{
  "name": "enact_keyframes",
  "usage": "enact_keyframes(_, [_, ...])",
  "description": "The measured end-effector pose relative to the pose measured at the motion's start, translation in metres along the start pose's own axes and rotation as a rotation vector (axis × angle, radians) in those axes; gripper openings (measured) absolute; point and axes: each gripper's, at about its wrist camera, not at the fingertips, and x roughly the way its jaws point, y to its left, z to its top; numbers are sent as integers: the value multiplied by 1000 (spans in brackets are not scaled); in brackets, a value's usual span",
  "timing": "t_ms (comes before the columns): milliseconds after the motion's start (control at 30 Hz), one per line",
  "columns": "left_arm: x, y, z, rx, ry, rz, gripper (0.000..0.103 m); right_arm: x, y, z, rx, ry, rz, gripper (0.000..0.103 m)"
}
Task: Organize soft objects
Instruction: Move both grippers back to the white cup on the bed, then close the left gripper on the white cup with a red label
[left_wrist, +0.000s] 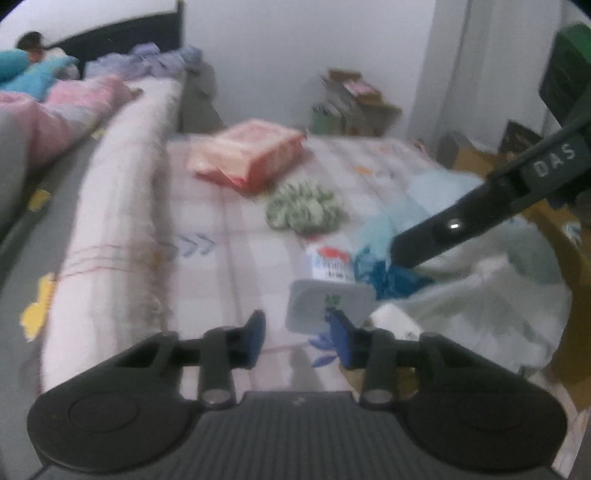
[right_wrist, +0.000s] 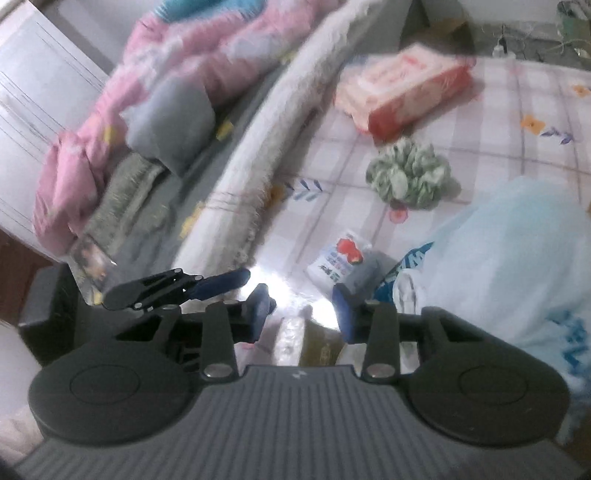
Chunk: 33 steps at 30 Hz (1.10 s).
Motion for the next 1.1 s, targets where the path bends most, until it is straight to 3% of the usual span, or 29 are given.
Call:
enact_keyframes(167, [19, 0, 2, 49, 38, -32, 42, 25, -10, -3, 17, 73, -22, 34])
enact_keyframes(267, [28, -1, 5, 80, 51, -37, 51, 38, -11, -2, 12, 105, -30, 34])
enact_keyframes(433, [41, 2, 12, 80, 90, -74, 51, 52, -15, 1, 22, 133, -31, 29])
enact_keyframes(600, [50, 3, 15, 61, 124, -104, 46, 57, -21, 3, 58, 137, 7, 18])
enact_keyframes(767, [47, 7, 21, 17, 135, -94, 38, 51, -25, 7, 96, 110, 46, 17])
enact_keyframes(967, [35, 18, 40, -78, 70, -115, 37, 40, -37, 23, 165, 64, 100, 17])
enact_keyframes(1033, [36, 20, 49, -110, 56, -159, 27, 39, -44, 29, 199, 51, 126, 16])
enact_keyframes(1100, [40, 20, 58, -140, 56, -174, 27, 39, -51, 35, 230, 34, 139, 16])
